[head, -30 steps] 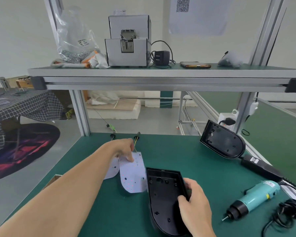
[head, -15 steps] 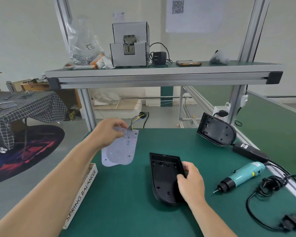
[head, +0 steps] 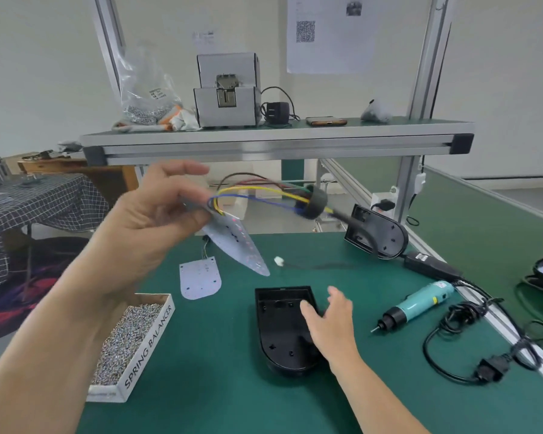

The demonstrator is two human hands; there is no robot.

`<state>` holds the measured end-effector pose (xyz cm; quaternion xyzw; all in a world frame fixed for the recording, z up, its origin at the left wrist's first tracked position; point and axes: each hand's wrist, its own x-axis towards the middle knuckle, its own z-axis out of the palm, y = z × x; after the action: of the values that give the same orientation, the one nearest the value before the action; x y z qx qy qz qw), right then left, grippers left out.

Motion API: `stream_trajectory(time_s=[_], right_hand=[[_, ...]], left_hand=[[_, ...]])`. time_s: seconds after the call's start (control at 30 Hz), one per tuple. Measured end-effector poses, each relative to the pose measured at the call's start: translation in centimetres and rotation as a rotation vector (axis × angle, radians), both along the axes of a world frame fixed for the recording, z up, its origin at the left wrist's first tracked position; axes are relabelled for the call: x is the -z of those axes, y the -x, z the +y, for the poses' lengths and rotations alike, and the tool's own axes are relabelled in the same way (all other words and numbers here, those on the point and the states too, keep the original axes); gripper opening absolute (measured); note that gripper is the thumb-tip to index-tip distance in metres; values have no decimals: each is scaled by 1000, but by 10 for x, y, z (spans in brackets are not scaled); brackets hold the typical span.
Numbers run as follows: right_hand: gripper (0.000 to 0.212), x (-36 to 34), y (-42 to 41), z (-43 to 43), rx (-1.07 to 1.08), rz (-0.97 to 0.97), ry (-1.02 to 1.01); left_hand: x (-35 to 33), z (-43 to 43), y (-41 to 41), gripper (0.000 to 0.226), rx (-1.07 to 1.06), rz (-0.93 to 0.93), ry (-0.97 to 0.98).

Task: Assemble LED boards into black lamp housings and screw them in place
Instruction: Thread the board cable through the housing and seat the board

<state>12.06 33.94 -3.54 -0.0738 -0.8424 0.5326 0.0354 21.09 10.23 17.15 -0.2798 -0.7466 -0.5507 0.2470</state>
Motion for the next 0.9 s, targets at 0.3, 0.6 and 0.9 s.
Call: stream_trajectory(time_s=[0.3,0.6,0.9], right_hand=[[11,-38,26,20,25,228,87],[16,-67,25,22,21,580,323],[21,-46,34,-3,-57,497,265]], left_hand=[[-5,2,2,42,159,-200,-396],[101,15,50,27,-35,-1112,-952],[148,32,66,28,-54,-1237,-932]])
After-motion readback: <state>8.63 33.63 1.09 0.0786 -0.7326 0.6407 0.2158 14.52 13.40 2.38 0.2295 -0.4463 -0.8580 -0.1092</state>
